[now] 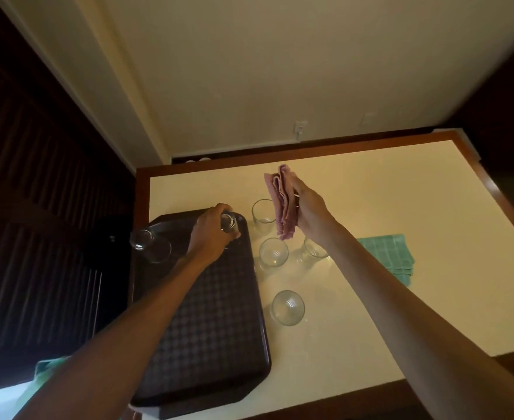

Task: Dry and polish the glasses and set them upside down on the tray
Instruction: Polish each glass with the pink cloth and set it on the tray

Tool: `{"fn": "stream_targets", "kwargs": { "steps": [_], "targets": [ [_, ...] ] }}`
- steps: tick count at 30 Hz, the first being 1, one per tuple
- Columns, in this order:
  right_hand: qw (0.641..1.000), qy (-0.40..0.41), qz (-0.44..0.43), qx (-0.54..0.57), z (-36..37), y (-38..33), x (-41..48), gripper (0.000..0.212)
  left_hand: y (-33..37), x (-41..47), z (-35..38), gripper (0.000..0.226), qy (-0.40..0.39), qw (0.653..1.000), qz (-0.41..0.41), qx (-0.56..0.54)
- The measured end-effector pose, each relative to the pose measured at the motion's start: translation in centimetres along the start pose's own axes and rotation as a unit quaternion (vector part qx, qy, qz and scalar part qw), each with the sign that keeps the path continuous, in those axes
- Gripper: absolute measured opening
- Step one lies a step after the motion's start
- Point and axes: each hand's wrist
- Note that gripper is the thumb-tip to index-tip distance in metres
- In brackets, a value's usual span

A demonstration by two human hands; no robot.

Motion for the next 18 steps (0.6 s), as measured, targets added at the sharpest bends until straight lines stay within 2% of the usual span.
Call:
{"fn": "stream_targets", "kwargs": {
  "steps": [2,8,12,16,18],
  "targets": [
    [0.999,-0.022,-0.011,-0.037,-0.3,0.0,0.2,0.032,-0.2,0.0,0.4,0.053,0.001,1.0,0.006,0.009],
    [0.981,-0.011,-0.031,-0.192,-1.2,-0.3,0.3,0.06,0.0,-0.1,1.2,0.051,0.004,0.999,0.018,0.033],
    [0.981,-0.018,-0.045,-0.19,-1.8,-0.5,-0.2,0.047,0.3,-0.1,1.0,0.058,-0.017,0.998,0.007,0.065],
    [0.972,-0.015,-0.063,-0.226,-3.0,-1.0,-1.3,0.046,1.6,0.2,0.0,0.088,-0.077,0.986,-0.009,0.149],
    [0.97,-0.011,-0.064,-0.233,-3.9,-1.5,-2.0,0.047,2.7,-0.1,-0.9,0.088,-0.071,0.982,0.004,0.174]
  ]
}}
Point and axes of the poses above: each hand's wrist, its own x-axis towards the middle knuckle, its own z-axis out of the palm, y = z × x, and after that the axes turned 3 degrees about x, right-handed
